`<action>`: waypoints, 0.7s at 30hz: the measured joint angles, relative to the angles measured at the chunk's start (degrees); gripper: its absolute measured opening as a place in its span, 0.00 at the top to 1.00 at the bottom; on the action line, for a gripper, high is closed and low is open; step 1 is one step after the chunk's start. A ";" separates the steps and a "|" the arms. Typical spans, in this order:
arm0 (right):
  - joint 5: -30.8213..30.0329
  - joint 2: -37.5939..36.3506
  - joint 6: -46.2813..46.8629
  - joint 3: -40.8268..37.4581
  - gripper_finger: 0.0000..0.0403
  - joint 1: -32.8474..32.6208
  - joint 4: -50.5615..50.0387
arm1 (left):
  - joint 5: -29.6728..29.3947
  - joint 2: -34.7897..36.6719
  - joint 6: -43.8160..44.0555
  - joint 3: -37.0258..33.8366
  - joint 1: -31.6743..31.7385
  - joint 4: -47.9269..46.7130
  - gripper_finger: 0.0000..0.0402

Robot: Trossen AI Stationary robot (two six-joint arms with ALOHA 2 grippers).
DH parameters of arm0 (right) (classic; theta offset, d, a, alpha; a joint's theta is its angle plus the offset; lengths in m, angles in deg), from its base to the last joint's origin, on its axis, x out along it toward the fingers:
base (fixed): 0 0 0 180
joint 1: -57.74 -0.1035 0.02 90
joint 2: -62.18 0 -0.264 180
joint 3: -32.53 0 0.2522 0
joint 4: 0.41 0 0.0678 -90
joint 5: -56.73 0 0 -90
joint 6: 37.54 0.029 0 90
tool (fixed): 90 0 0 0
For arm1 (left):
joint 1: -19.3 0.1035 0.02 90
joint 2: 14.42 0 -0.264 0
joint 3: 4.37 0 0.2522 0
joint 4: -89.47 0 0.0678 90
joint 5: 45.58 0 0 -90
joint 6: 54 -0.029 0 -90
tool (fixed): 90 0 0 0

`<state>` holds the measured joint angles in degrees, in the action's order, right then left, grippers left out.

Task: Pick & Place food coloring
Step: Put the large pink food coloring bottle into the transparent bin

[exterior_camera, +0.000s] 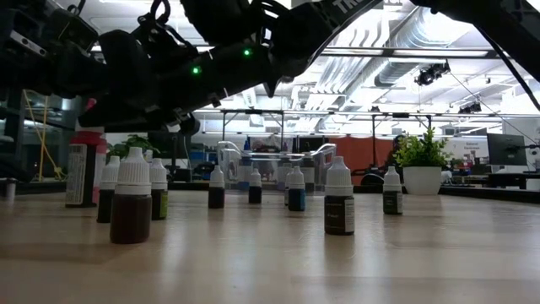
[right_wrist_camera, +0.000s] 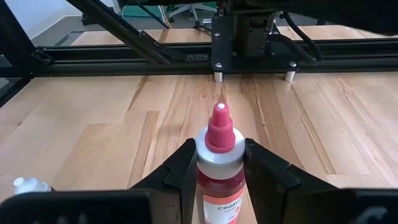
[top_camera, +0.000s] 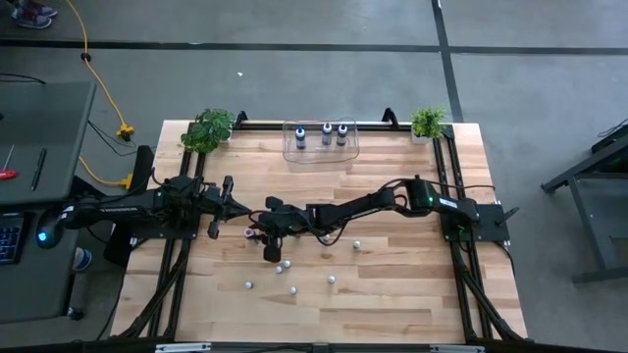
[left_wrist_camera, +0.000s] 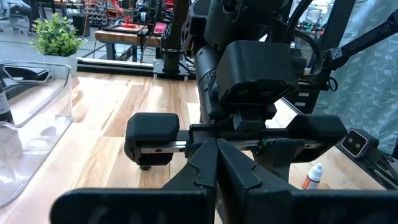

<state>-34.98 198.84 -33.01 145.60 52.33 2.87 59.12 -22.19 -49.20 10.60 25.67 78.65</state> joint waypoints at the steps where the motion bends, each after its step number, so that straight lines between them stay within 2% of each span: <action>1: -0.38 -0.02 0.02 0.02 0.74 0.00 -0.22 | 0.00 0.02 0.00 0.00 0.00 0.00 0.99; 12: 0.47 -0.35 0.02 0.04 0.75 -0.10 -1.05 | 0.00 0.02 0.00 0.02 -0.02 -0.02 0.99; 21: 1.71 -3.07 1.07 -0.11 0.75 -0.11 -7.56 | 0.00 0.00 0.00 0.00 0.00 0.00 0.99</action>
<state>-33.27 195.76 -31.94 145.49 52.22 -4.69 59.12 -22.19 -49.20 10.60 25.67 78.65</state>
